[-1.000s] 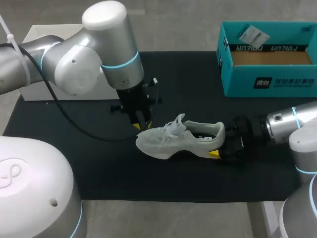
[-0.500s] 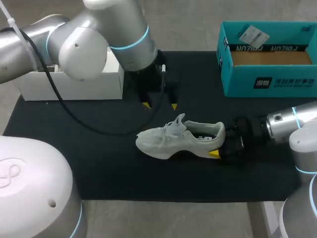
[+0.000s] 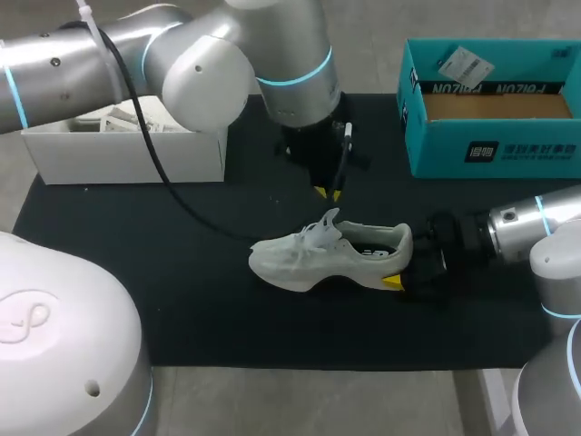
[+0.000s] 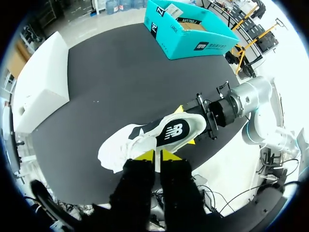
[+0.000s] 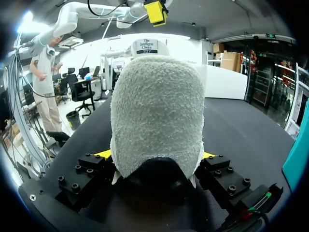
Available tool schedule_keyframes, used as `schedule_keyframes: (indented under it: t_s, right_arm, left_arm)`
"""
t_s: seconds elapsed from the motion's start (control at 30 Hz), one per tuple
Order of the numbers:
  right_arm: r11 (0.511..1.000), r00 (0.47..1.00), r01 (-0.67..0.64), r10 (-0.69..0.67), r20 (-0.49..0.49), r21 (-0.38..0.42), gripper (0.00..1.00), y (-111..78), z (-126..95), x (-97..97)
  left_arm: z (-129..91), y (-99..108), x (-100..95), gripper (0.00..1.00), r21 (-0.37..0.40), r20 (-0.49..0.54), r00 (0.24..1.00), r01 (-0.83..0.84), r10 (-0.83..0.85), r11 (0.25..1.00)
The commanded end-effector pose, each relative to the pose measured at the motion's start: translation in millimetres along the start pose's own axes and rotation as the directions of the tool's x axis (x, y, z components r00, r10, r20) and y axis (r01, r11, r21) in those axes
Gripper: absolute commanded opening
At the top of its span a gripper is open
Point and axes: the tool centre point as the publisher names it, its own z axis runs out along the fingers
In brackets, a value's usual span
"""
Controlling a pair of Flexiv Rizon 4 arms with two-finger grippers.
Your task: Take the shoe out of the shoebox, open the shoe tongue, remove and reinsert the insole, then place the shoe into the shoebox
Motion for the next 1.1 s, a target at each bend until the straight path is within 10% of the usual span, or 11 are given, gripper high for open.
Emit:
schedule_keyframes:
  t_s: [0.03, 0.1, 0.43, 0.7, 0.97, 1.1]
  right_arm:
    - [1.0, 1.0, 0.0, 0.0, 0.001, 0.002, 0.0, -1.5, 4, -0.3]
    - [1.0, 1.0, 0.0, 0.0, 0.001, 0.002, 0.0, -1.5, 4, -0.3]
    - [1.0, 1.0, 0.0, 0.0, 0.001, 0.002, 0.0, -1.5, 4, -0.3]
    - [1.0, 1.0, 0.0, 0.0, 0.001, 0.002, 0.0, -1.5, 4, -0.3]
    - [1.0, 1.0, 0.0, 0.0, 0.001, 0.002, 0.0, -1.5, 4, -0.3]
    - [1.0, 1.0, 0.0, 0.0, 0.001, 0.002, 0.0, -1.5, 4, -0.3]
  left_arm:
    - [0, 1, 6.7, 0.11, -0.015, 0.058, 0.998, 0.01, -0.009, 1.0]
    - [3, 6, 3.1, 0.35, -0.027, 0.066, 0.998, 0.023, -0.021, 0.999]
    - [25, 27, -6.3, 0.51, -0.062, 0.131, 0.991, 0.033, -0.025, 0.998]
    - [43, 24, -5.6, 0.41, -0.078, 0.128, 0.991, 0.055, -0.045, 0.995]
    - [45, 35, -15.5, 0.0, -0.084, 0.069, 0.992, 0.11, -0.105, 0.99]
    - [45, 44, -27.8, 0.0, -0.068, -0.015, 0.986, 0.168, -0.169, 0.984]
